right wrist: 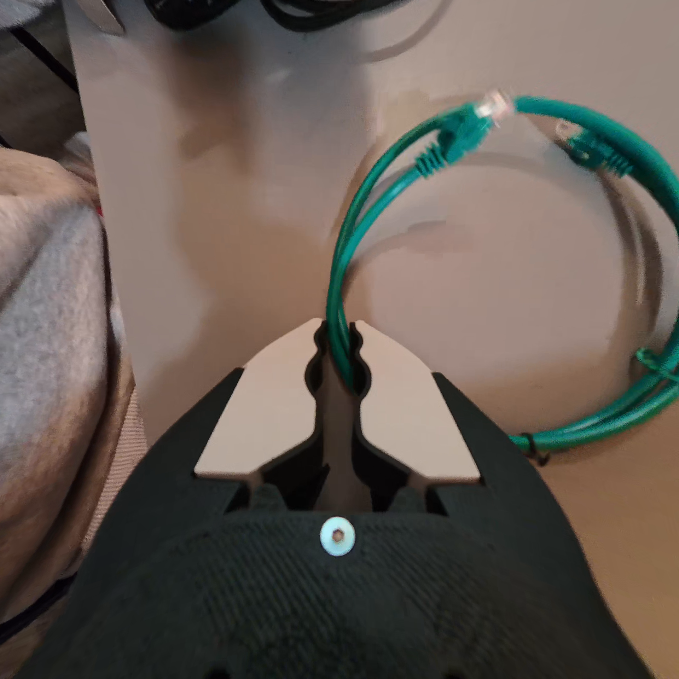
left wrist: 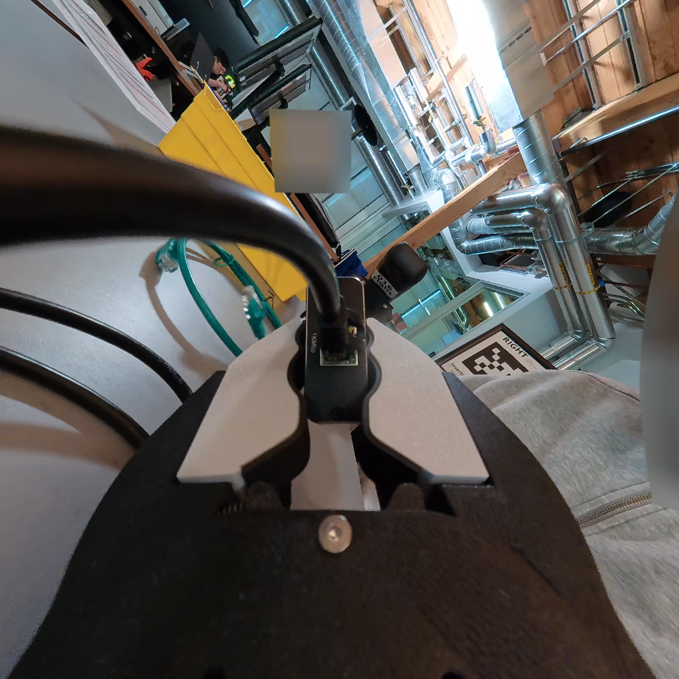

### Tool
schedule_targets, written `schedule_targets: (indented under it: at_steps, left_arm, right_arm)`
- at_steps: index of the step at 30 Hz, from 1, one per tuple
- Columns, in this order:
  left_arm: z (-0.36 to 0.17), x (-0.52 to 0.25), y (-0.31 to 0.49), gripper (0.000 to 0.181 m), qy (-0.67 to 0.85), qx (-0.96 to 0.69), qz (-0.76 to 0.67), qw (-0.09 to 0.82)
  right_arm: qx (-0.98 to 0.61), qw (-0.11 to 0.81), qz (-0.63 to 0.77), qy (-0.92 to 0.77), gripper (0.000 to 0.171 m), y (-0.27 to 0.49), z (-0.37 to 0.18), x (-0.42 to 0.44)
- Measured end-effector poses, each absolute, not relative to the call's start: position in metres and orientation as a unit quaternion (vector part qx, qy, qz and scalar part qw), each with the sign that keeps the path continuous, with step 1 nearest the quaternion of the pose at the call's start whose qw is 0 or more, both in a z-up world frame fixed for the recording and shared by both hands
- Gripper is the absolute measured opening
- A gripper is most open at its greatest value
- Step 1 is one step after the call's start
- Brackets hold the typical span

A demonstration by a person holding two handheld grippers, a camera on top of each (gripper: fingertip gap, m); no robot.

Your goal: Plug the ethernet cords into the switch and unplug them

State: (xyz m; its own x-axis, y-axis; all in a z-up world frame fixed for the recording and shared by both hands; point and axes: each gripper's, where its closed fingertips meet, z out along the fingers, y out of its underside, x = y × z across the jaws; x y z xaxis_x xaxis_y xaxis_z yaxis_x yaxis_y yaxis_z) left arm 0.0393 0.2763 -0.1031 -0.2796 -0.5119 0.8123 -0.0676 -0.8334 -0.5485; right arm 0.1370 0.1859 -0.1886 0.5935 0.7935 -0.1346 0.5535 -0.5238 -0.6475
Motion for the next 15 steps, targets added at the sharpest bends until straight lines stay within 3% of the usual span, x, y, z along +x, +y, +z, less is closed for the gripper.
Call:
schedule_targets:
  at_steps: [1, 9, 15]
  left_arm:
    - [-0.103, 0.039, 0.277, 0.025, 0.248, -0.582, -0.761, 0.146]
    - [-0.102, 0.038, 0.278, 0.025, 0.240, -0.581, -0.764, 0.147]
    - [-0.103, 0.038, 0.279, 0.025, 0.239, -0.582, -0.764, 0.147]
  right_arm:
    - [-0.841, 0.297, 0.224, -0.392, 0.011, 0.188, -0.183, 0.133]
    - [-0.686, 0.548, 0.426, -0.218, 0.005, 0.199, -0.024, 0.150]
    - [-0.591, 0.708, 0.328, -0.202, 0.005, 0.159, 0.079, 0.201]
